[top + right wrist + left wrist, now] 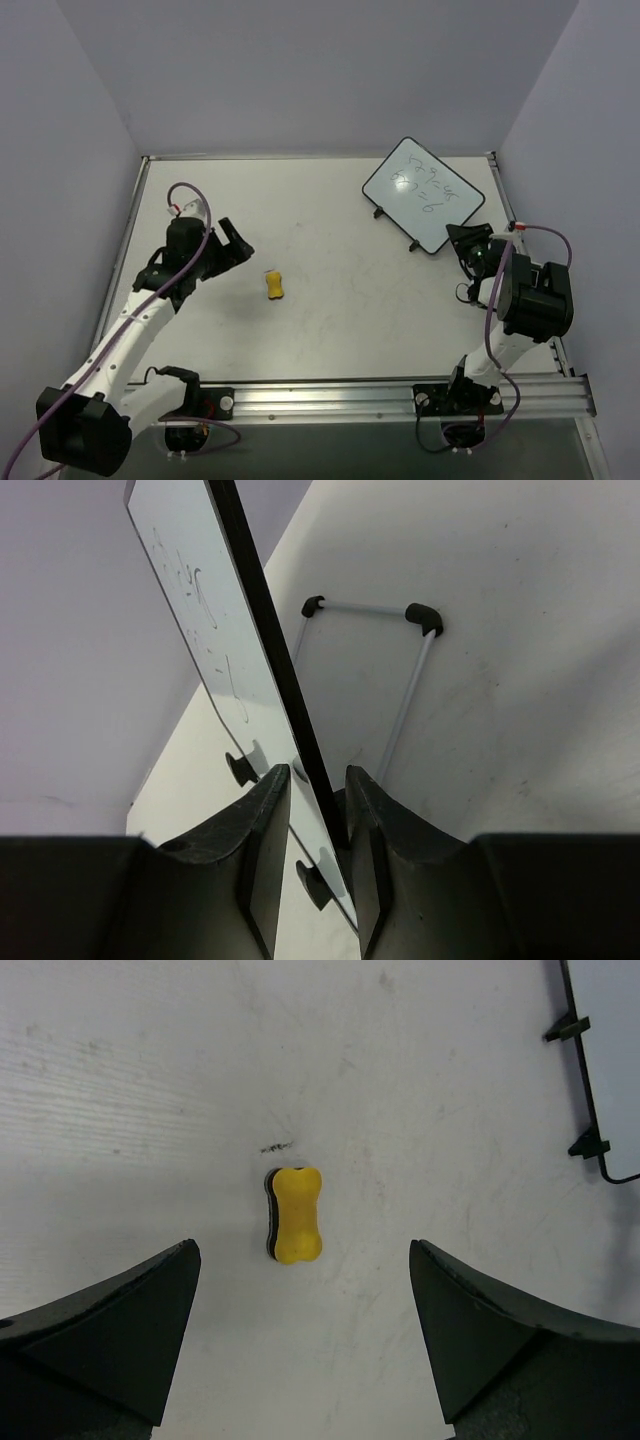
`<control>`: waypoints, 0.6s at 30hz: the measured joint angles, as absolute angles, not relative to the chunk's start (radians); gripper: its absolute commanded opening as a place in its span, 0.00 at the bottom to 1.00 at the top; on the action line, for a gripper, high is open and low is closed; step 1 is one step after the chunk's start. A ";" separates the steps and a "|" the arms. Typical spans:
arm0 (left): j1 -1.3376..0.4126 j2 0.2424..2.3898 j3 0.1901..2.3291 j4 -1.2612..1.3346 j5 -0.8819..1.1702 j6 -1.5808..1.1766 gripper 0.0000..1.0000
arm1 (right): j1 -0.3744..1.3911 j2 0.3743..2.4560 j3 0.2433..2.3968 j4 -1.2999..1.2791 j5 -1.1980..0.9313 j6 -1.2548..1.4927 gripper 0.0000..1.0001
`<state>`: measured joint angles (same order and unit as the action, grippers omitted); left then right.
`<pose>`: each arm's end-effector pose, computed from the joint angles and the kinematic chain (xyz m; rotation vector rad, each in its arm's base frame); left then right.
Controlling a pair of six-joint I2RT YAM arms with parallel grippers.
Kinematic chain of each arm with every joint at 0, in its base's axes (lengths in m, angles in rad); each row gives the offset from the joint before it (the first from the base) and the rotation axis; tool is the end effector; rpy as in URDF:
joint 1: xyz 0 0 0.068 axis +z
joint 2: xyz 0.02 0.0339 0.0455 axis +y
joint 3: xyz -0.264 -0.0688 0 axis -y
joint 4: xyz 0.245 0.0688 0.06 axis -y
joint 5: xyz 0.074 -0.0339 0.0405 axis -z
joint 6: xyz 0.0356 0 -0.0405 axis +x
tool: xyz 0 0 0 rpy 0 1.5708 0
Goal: Erase the whiteboard
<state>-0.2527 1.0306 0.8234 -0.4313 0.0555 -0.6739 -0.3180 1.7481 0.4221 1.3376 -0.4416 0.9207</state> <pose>0.2167 -0.0580 0.2829 -0.4433 2.2252 -0.5664 0.2805 -0.0763 0.1514 0.6247 1.4940 0.8127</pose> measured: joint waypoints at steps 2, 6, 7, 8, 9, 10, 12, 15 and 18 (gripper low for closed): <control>-0.327 1.051 0.807 -0.430 -0.016 -0.700 0.97 | -0.310 1.721 0.411 1.319 -0.442 0.905 0.25; -0.488 1.153 0.821 -0.430 -0.172 -0.717 1.00 | -0.300 1.657 0.401 1.295 -0.438 0.865 0.25; -0.524 1.190 0.831 -0.433 -0.213 -0.720 0.98 | -0.299 1.640 0.401 1.295 -0.436 0.856 0.25; -0.551 1.226 0.842 -0.435 -0.247 -0.722 0.93 | -0.296 1.623 0.401 1.293 -0.434 0.845 0.25; -0.575 1.261 0.852 -0.434 -0.274 -0.725 0.92 | -0.293 1.605 0.401 1.288 -0.430 0.833 0.26; -0.595 1.292 0.859 -0.434 -0.304 -0.725 0.92 | -0.290 1.588 0.401 1.281 -0.429 0.822 0.26; -0.629 1.349 0.873 -0.434 -0.370 -0.730 0.89 | -0.281 1.552 0.401 1.258 -0.423 0.796 0.26; -0.656 1.409 0.880 -0.432 -0.422 -0.733 0.89 | -0.269 1.525 0.402 1.225 -0.415 0.762 0.25; -0.667 1.453 0.883 -0.429 -0.457 -0.742 0.88 | -0.265 1.524 0.402 1.203 -0.408 0.749 0.25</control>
